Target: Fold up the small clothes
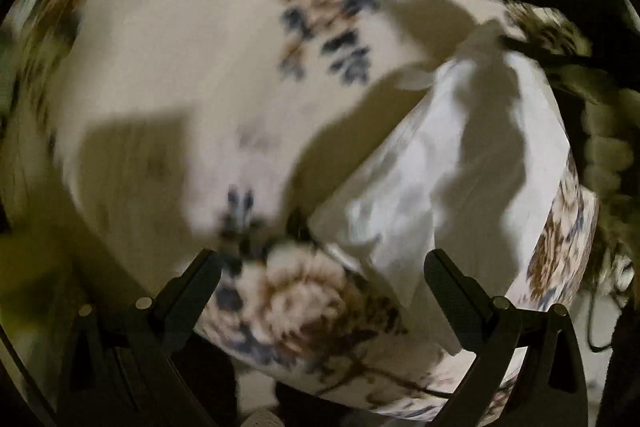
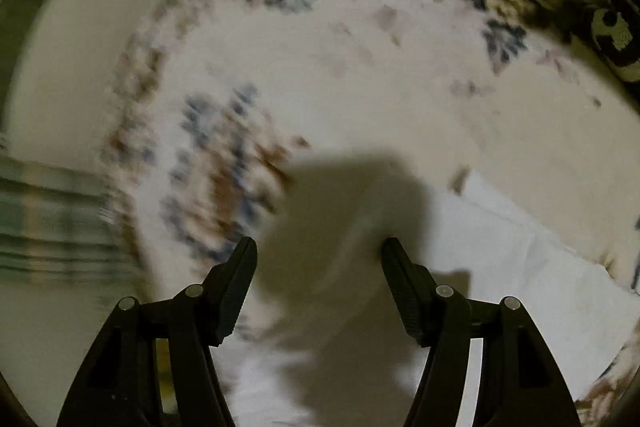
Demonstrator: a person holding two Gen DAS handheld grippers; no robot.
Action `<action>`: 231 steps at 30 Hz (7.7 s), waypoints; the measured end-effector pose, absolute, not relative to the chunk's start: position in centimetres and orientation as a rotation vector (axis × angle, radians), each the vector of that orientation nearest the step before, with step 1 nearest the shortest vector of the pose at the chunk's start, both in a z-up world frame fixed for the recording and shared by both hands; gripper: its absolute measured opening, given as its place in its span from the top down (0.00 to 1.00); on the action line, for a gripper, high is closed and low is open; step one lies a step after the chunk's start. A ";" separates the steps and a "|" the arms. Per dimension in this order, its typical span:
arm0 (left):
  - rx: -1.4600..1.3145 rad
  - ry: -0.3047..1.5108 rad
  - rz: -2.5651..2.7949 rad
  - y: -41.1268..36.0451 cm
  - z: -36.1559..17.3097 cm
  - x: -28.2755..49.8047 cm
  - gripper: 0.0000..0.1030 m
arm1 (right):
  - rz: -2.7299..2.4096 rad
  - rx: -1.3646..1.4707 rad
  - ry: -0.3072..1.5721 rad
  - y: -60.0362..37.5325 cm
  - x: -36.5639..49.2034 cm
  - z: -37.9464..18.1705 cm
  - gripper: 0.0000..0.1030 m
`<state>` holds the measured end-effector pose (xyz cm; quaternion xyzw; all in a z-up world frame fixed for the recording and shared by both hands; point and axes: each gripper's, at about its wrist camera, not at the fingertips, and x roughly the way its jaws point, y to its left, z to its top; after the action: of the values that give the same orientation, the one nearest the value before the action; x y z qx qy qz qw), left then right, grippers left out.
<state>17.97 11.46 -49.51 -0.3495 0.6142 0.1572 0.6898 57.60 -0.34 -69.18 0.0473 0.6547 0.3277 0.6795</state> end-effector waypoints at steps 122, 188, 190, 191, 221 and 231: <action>-1.253 0.850 0.272 9.7 -38.5 20.6 0.93 | 0.381 1.098 1.307 -28.3 41.1 -59.8 0.89; 0.053 0.954 0.051 -9.4 -18.6 50.1 0.07 | -0.166 0.095 0.933 -35.5 57.8 -31.8 0.00; 0.060 0.935 0.035 -9.1 -17.0 48.0 0.07 | -0.171 0.089 0.913 -34.5 55.2 -29.5 0.00; 0.066 0.926 0.028 -9.0 -16.2 47.0 0.07 | -0.176 0.086 0.900 -34.0 53.9 -28.2 0.00; 0.018 0.697 -0.038 -7.3 -1.9 22.4 0.06 | -0.121 0.030 0.623 -25.8 17.5 -5.4 0.00; 0.020 0.686 -0.028 -7.7 -1.8 21.0 0.00 | -0.125 0.013 0.606 -26.9 16.8 -4.6 0.00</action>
<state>21.00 -7.66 -1.83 0.0096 0.3362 -0.0136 0.9416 16.78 -26.93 -4.59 0.0065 0.2980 -0.0614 0.9526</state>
